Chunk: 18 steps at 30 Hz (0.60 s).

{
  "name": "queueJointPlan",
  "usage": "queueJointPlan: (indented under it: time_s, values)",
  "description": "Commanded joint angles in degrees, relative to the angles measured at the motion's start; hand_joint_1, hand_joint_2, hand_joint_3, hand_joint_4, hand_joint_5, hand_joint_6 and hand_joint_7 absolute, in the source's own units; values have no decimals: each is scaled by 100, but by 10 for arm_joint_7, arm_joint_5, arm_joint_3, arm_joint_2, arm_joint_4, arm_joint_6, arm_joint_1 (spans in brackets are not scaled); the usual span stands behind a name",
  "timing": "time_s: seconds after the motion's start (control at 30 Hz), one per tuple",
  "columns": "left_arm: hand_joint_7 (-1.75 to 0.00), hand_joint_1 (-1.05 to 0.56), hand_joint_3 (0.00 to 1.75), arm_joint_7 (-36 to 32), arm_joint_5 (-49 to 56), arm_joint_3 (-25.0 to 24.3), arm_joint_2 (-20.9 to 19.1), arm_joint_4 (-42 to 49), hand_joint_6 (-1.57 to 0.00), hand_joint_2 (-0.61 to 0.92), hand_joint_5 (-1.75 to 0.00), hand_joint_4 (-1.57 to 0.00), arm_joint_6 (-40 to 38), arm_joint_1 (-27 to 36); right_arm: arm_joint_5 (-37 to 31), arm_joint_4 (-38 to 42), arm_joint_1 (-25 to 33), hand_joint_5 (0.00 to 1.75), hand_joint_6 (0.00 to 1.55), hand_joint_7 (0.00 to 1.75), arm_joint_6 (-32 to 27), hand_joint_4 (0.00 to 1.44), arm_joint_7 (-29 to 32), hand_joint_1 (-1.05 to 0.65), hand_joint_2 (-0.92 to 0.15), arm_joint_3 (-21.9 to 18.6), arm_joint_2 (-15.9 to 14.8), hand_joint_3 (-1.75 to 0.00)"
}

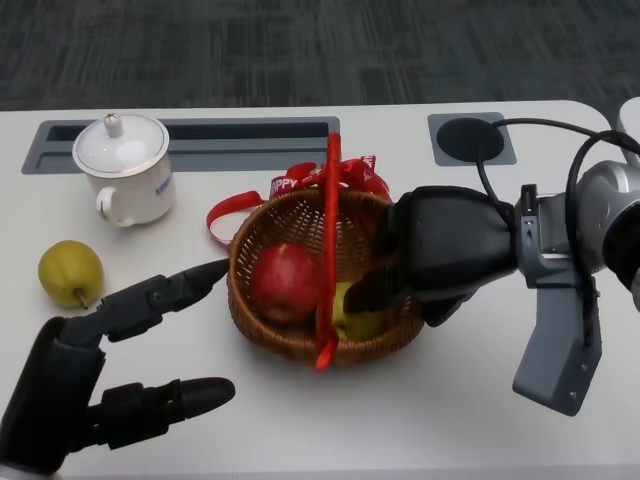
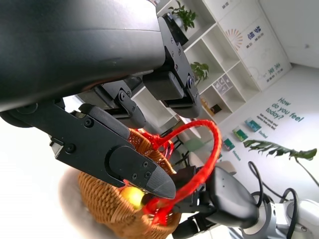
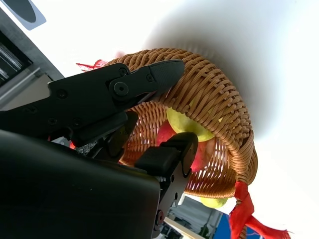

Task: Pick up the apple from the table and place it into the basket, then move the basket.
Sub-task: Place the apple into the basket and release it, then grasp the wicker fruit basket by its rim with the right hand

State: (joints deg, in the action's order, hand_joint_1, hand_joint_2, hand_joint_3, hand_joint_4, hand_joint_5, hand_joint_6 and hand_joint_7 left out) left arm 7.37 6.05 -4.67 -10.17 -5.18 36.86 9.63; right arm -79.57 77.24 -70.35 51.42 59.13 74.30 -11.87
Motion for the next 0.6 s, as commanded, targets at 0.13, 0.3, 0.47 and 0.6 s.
queueJointPlan:
  time_s: [0.13, 0.3, 0.47, 0.6]
  values:
    - [0, -43, 0, -15, 0, -1, 12, -12, -74, 78, -2, -86, -1, 2, -54, -10, -1, 3, 97, 3, 37, 107, -14, -66, -91, 80, -3, -1]
    - [0, -43, 0, -14, -10, -4, 17, -19, -74, 78, -3, -89, -5, 5, -64, -23, -8, 3, 101, 3, 54, 110, 45, -66, -90, 113, -10, -1]
    - [0, -46, 1, -12, -18, -14, 14, -12, -74, 80, -3, -91, 1, -3, -65, -24, -13, 6, 110, 5, 67, 120, 89, -68, -91, 120, -18, -1]
    - [0, -46, 0, -11, -20, -20, 11, -7, -74, 80, -2, -91, 5, -9, -53, -16, -16, 4, 110, 2, 71, 120, 87, -66, -90, 103, -15, -1]
